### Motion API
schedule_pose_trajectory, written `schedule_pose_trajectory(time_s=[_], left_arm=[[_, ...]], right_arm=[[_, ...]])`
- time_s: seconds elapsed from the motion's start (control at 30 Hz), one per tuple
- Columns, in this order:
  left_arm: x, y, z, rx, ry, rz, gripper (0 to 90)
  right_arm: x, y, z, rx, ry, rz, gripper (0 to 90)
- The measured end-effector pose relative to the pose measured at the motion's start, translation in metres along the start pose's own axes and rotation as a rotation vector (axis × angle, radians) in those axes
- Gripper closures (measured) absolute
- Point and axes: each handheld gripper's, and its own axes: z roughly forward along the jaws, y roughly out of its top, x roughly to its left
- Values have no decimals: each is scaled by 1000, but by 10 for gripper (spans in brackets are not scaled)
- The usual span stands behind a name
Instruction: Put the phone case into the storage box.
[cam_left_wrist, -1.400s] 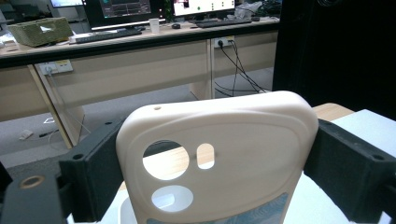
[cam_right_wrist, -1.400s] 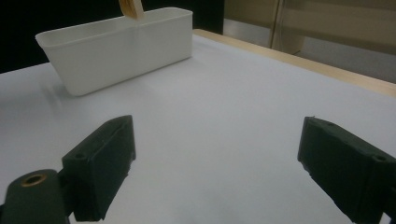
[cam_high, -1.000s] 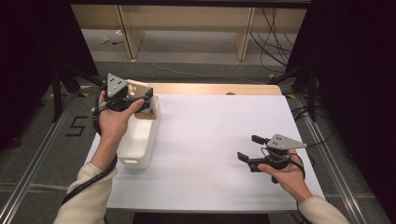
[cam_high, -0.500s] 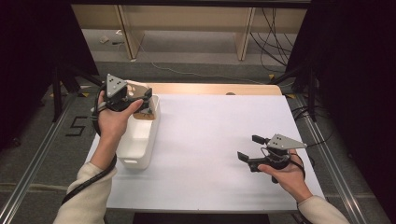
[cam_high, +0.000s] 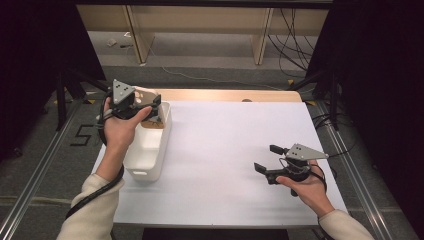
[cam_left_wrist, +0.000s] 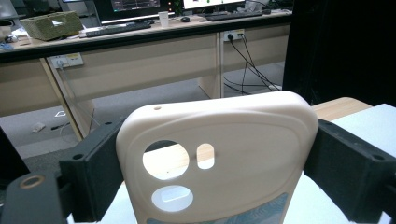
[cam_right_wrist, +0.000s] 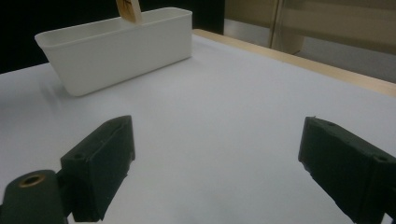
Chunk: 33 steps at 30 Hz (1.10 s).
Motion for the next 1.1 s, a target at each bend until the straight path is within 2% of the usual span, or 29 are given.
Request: schedule_pose_trajectory(time_s=[1.1], left_arm=[[6,-5,3,9,14,0,108]], right_arm=[[0,0,0,2,6,-1,118]])
